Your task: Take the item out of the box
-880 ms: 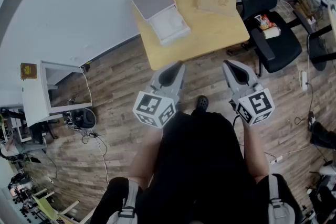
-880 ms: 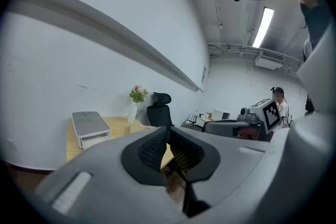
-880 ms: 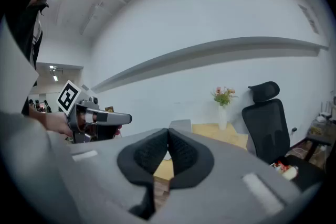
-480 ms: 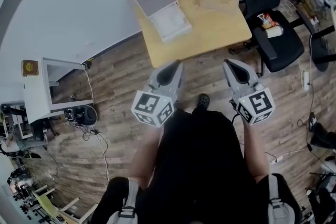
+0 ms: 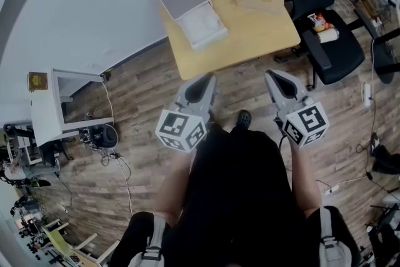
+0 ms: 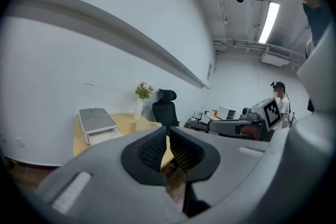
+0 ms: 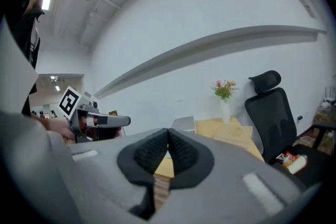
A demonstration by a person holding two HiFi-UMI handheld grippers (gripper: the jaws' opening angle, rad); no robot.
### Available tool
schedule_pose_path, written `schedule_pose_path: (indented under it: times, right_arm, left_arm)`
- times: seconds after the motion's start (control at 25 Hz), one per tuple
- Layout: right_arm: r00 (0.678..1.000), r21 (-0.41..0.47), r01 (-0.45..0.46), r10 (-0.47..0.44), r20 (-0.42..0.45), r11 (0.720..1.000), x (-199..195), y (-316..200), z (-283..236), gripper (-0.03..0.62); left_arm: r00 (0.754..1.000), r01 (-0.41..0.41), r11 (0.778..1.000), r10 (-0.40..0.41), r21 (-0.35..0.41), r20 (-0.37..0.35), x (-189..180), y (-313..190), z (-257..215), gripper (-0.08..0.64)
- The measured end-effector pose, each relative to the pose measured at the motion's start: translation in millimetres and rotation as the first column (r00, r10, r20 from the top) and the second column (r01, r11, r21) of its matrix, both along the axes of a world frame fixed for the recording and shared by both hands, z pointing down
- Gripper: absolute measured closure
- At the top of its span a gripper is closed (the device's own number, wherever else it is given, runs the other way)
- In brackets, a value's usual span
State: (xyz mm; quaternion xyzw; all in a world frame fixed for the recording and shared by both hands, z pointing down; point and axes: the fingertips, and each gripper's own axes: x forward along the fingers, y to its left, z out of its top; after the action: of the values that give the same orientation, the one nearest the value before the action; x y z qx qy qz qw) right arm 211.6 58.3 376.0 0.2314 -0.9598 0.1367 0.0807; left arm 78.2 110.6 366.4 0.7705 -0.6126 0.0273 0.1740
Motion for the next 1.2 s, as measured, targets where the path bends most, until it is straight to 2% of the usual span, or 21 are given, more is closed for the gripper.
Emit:
schedule_pose_path:
  times: [0.32, 0.6, 0.92, 1.2]
  right_arm:
    - [1.0, -0.037, -0.028, 0.028, 0.003, 0.999, -1, -12, 7, 0.589]
    - [0.998, -0.053, -0.059, 0.058, -0.013, 0.997, -18, -25, 15, 0.589]
    - [0.993, -0.053, -0.113, 0.111, -0.048, 0.992, -48, -52, 12, 0.589]
    - [0.987, -0.041, -0.146, 0.142, -0.075, 0.988, -93, -81, 8, 0.589]
  left_arm:
    - [1.0, -0.006, 1.0, 0.006, -0.019, -0.007, 0, -7, 5, 0.534]
    - [1.0, -0.021, 0.999, 0.021, -0.034, -0.024, -20, -20, 15, 0.534]
    - [0.996, -0.074, 0.997, 0.072, -0.032, -0.055, -54, -57, 19, 0.534]
    - [0.991, -0.115, 0.993, 0.113, -0.026, -0.073, -102, -100, 21, 0.534]
